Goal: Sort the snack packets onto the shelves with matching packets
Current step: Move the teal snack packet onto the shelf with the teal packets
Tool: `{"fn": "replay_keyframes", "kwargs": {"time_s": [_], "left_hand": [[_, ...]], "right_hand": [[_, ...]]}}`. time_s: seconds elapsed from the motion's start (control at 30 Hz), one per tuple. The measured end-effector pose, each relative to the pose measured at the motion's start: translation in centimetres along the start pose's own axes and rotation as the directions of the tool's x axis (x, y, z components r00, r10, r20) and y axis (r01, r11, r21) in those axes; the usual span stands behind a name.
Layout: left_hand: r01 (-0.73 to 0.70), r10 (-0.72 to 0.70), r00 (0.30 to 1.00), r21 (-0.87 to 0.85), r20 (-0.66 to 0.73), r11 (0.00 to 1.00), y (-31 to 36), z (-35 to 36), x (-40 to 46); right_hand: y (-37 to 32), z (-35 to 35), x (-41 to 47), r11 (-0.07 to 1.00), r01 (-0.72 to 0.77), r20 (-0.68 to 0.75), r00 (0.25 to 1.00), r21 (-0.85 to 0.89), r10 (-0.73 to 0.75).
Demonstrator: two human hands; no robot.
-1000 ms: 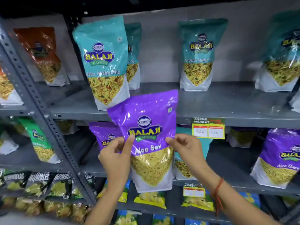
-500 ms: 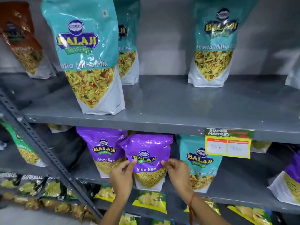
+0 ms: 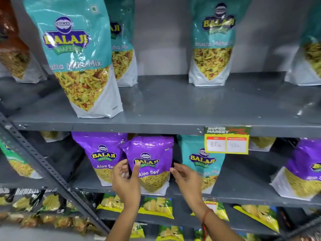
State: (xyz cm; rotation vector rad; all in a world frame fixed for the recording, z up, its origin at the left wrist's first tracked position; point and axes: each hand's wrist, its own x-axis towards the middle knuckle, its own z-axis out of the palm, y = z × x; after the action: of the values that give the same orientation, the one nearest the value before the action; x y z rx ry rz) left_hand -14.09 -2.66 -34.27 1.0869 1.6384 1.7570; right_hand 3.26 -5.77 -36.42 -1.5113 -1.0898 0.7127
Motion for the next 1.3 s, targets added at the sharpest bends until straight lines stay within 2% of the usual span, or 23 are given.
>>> {"fn": "replay_keyframes", "kwargs": {"time_s": [0.13,0.2,0.27,0.33,0.4,0.47,0.53,0.73,0.93,1.13,1.3], "left_hand": [[-0.136,0.138,0.971,-0.021,0.196,0.99,2.6,2.2,-3.3],[-0.205,0.181,0.923,0.036,0.341,0.978,3.0,3.7,-4.9],[-0.234,0.158,0.869,0.108,0.469,0.966,2.7,5.5,-6.0],[-0.224,0.087,0.839,0.196,0.538,0.955,2.0,7.1,-6.6],[-0.222,0.033,0.824,0.269,0.565,0.937,1.3,8.5,-6.9],[-0.22,0.01,0.826,0.306,0.564,0.926,0.8,9.4,-6.9],[-0.211,0.021,0.845,0.298,0.535,0.931,0.4,10.0,-7.0],[-0.278,0.114,0.875,0.296,0.47,0.914,0.2,10.4,-7.6],[-0.357,0.214,0.823,0.185,0.527,0.916,-0.4,8.4,-9.6],[-0.344,0.202,0.783,0.14,0.588,0.928,-0.2,3.9,-12.1],[-0.322,0.193,0.785,0.122,0.589,0.939,1.2,-0.2,-13.2]], "right_hand": [[-0.8,-5.0,-1.5,0.999,0.024,-0.213,0.977,0.047,-0.014],[-0.6,-7.8,-1.3,0.998,0.034,-0.355,0.935,0.06,-0.011],[0.0,-10.4,-0.4,0.997,0.035,-0.445,0.895,0.062,-0.004],[0.5,-12.2,0.8,0.999,-0.029,-0.41,0.911,0.029,0.038],[1.4,-13.2,2.2,0.992,-0.122,-0.257,0.96,-0.034,0.109],[2.3,-13.4,3.2,0.984,-0.15,-0.053,0.988,-0.094,0.145],[3.3,-13.2,3.9,0.981,-0.135,0.023,0.99,-0.14,0.14],[5.0,-13.8,4.6,0.98,-0.034,-0.056,0.998,-0.196,0.024],[4.8,-14.7,2.0,0.992,-0.028,-0.101,0.995,-0.124,0.016],[4.1,-16.0,-3.0,0.973,0.042,-0.061,0.997,-0.227,-0.057],[1.8,-17.0,-7.2,0.966,0.078,-0.028,0.996,-0.247,-0.087]]}}
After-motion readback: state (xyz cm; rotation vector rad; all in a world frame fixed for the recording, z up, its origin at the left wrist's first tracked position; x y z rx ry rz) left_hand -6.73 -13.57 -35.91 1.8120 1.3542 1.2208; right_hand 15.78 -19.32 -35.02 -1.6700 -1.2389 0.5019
